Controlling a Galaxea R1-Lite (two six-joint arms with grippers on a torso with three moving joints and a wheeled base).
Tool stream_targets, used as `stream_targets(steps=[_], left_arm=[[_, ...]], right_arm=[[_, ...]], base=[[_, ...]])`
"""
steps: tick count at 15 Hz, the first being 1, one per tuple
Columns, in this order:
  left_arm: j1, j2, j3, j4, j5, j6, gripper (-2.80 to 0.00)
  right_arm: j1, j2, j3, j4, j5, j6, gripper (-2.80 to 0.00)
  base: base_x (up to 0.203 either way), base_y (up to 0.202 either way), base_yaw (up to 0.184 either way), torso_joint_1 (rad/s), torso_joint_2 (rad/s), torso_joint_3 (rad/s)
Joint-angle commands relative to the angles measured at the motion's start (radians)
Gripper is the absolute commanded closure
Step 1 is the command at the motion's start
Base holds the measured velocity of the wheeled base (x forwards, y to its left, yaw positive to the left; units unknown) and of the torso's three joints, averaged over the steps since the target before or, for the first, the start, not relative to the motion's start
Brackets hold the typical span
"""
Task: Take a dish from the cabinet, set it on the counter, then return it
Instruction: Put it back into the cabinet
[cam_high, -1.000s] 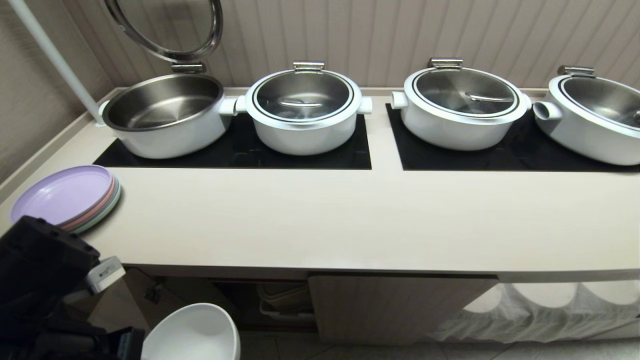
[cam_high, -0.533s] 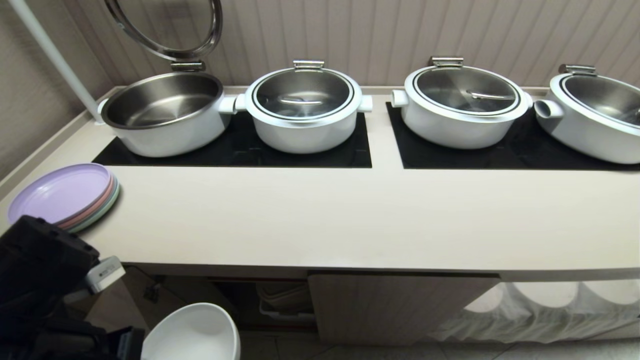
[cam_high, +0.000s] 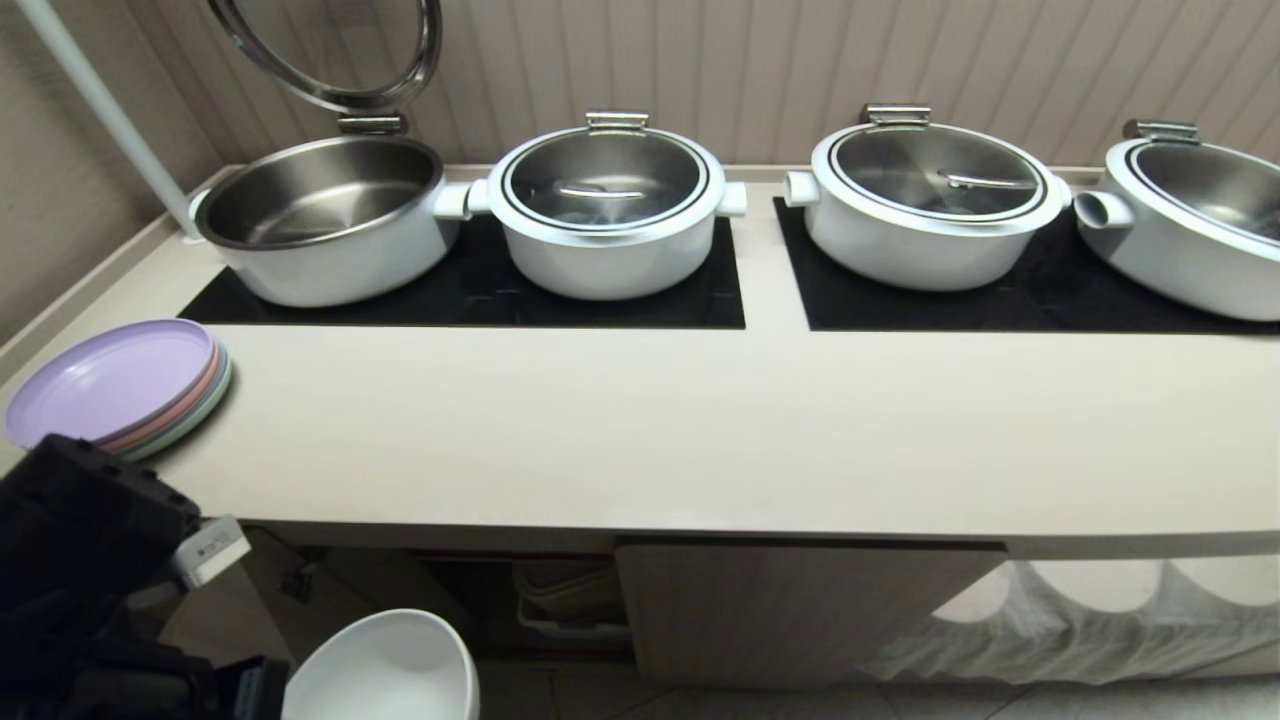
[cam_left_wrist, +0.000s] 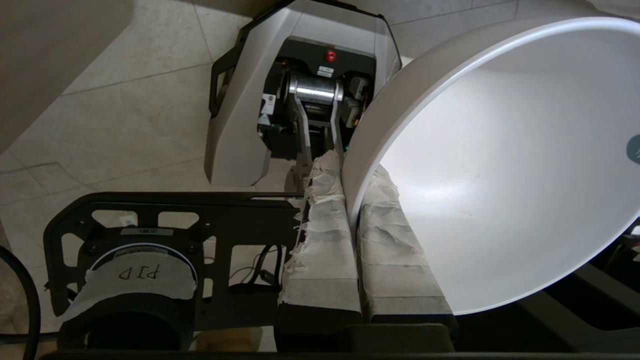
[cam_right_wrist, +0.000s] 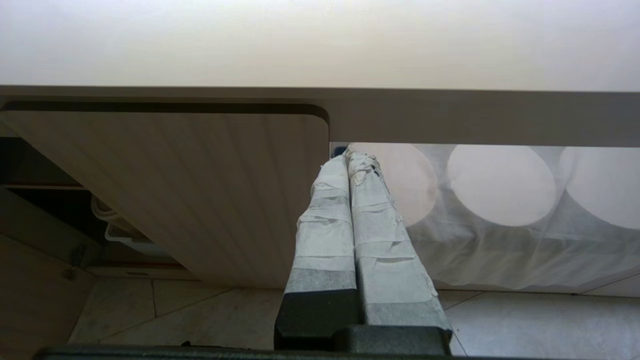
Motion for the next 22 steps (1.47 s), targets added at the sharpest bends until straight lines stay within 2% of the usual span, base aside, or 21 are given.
stream_targets(steps=[1,18,22], left_arm=[[0.0,-0.001,0.002,0.004,0.001,-0.005,0.0],[0.005,-0.013,0.024,0.002,0.0,-0.004,0.0],[0.005,-0.004,0.053,-0.109,0.0,-0.003,0.0]], right_arm=[[0.001,0.002,0.0,0.001,0.001,0.0,0.0],[0.001,0.002,0.0,0.0,0.001,0.002,0.0],[0.001,0.002,0.0,0.001,0.001,0.002,0.0]], base=[[0.0,0.0,0.0,-0.091,0.19,0.103],[0.0,0.0,0.0,-0.122,0.26,0.135],[0.0,0.0,0.0,-0.153,0.32,0.161]])
